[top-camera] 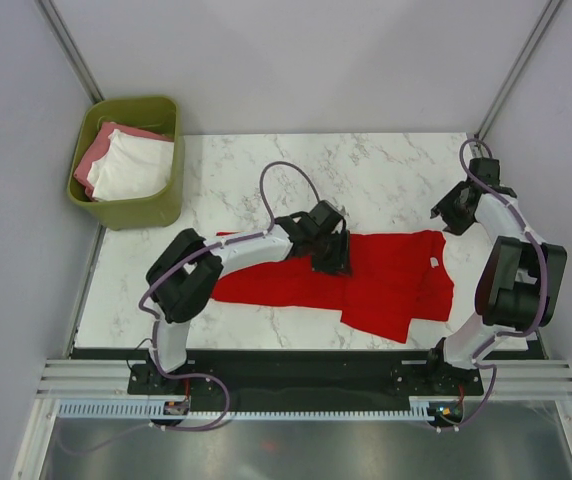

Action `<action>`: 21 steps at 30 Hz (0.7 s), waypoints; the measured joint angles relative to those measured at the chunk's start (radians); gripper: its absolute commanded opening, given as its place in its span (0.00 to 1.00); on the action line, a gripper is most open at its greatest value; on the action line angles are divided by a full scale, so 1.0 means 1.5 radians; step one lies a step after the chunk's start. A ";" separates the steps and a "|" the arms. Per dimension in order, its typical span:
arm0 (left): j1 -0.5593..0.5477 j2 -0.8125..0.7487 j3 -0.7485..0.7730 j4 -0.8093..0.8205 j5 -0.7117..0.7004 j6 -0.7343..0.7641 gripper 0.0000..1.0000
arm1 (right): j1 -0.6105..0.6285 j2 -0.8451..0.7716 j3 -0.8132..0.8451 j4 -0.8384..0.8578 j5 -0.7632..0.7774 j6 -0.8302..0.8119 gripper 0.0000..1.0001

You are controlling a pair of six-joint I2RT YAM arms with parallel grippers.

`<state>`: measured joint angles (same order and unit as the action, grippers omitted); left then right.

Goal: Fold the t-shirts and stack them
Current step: Fold the tshirt

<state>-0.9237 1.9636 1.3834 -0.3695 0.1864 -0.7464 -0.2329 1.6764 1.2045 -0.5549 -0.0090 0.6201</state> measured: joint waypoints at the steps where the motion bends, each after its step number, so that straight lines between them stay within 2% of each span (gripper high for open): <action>1: 0.020 -0.002 0.007 -0.001 0.004 0.000 0.53 | 0.000 0.000 -0.005 0.001 -0.004 0.000 0.54; 7: 0.100 0.021 0.086 -0.037 0.017 0.011 0.51 | 0.000 0.010 -0.035 0.003 -0.025 0.000 0.47; 10: 0.119 0.069 0.153 -0.048 0.021 0.021 0.50 | 0.000 0.023 -0.037 0.014 -0.029 0.002 0.36; 13: 0.131 0.112 0.174 -0.054 0.023 0.027 0.49 | 0.000 0.039 -0.039 0.024 -0.029 0.003 0.19; 14: 0.136 0.126 0.175 -0.060 0.023 0.029 0.49 | 0.000 0.050 -0.038 0.030 -0.028 0.007 0.08; 16: 0.143 0.150 0.175 -0.073 0.024 0.032 0.48 | 0.000 0.065 -0.038 0.032 -0.024 0.006 0.02; 21: 0.166 0.166 0.187 -0.080 0.042 0.035 0.47 | -0.009 0.124 -0.001 0.030 -0.019 0.011 0.00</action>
<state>-0.6754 2.2124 1.6642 -0.4900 0.2501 -0.6933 -0.2470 1.8618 1.2030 -0.5102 -0.0372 0.6361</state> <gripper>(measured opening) 0.474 0.007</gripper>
